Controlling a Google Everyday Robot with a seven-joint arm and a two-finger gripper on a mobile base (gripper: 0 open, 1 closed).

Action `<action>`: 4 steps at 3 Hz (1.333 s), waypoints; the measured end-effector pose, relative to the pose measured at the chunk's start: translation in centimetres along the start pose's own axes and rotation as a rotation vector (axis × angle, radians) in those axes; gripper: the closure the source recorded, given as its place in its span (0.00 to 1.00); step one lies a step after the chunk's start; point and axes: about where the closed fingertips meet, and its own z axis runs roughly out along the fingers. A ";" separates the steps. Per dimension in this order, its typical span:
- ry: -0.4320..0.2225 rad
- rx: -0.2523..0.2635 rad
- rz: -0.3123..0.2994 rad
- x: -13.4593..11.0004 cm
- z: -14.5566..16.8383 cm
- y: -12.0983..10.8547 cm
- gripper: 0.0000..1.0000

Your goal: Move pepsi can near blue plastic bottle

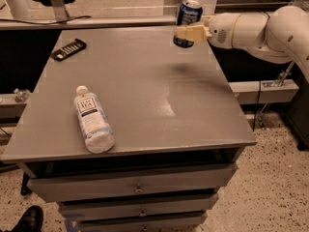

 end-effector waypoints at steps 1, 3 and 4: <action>-0.022 -0.147 0.025 -1.9 -0.2 4.6 1.00; -0.008 -0.206 0.021 -1.7 0.4 5.9 1.00; 0.043 -0.266 -0.057 -0.1 0.8 8.6 1.00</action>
Offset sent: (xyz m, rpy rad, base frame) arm -0.0328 0.0256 0.0186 0.0431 0.0195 0.1276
